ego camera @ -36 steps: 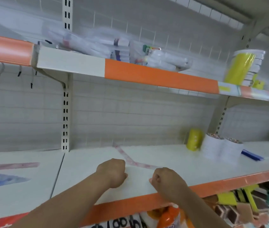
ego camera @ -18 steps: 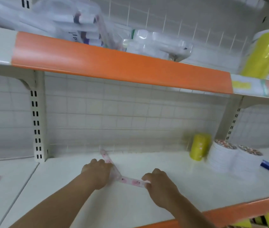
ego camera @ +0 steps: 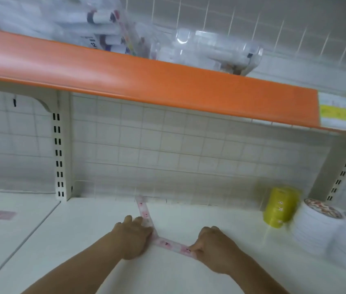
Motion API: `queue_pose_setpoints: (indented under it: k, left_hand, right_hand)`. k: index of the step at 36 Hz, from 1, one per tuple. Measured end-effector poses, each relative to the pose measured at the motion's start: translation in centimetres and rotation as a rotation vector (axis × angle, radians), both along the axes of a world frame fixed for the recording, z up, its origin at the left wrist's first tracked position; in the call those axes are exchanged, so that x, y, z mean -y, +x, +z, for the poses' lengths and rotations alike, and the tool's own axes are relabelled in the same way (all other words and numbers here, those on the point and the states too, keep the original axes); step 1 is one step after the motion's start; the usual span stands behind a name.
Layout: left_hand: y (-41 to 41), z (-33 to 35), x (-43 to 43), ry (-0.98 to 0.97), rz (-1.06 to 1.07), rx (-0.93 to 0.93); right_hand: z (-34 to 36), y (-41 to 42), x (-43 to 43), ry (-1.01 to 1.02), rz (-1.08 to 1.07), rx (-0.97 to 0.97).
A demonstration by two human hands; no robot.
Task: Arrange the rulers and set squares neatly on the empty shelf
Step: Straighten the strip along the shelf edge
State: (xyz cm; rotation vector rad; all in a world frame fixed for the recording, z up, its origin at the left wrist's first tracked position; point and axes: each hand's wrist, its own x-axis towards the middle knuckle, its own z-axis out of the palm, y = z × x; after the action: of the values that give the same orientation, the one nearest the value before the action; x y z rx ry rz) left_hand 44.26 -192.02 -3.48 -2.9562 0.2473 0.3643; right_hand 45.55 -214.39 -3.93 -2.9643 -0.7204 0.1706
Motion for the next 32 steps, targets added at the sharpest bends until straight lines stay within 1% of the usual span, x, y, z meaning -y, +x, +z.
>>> queue_pose_setpoints:
  k: [3,7,10,13,16,20,26,30,32]
  left_hand:
    - [-0.5,-0.1,0.7,-0.043,-0.04,0.013]
    - [-0.4,0.1,1.1,-0.137,-0.055,0.015]
    - [0.0,0.5,1.1,-0.133,-0.073,0.014]
    - [-0.1,1.1,1.1,-0.133,-0.063,-0.067]
    - [0.6,1.0,1.0,-0.092,-0.101,-0.054]
    - [1.7,0.3,0.4,-0.151,-0.054,-0.064]
    - [2.8,-1.2,-0.1,-0.122,-0.005,0.025]
    - [2.7,-1.2,-0.4,-0.193,-0.007,0.034]
    - [2.8,-1.3,-0.4,-0.245,-0.03,0.067]
  right_hand:
    - [0.4,0.7,0.5,0.052,-0.07,-0.02]
    - [0.9,0.9,0.3,-0.012,-0.102,-0.035]
    - [0.9,1.0,0.3,0.01,-0.087,-0.094]
    - [0.6,0.8,0.2,0.005,-0.097,-0.113]
    - [0.4,0.9,0.5,0.026,-0.107,-0.127]
    - [0.6,1.0,1.1,0.0,-0.129,-0.12]
    - [0.5,1.3,1.8,-0.02,-0.159,-0.098]
    - [0.3,1.4,2.0,0.006,-0.175,-0.064]
    - [0.3,1.3,2.0,0.013,-0.185,-0.068]
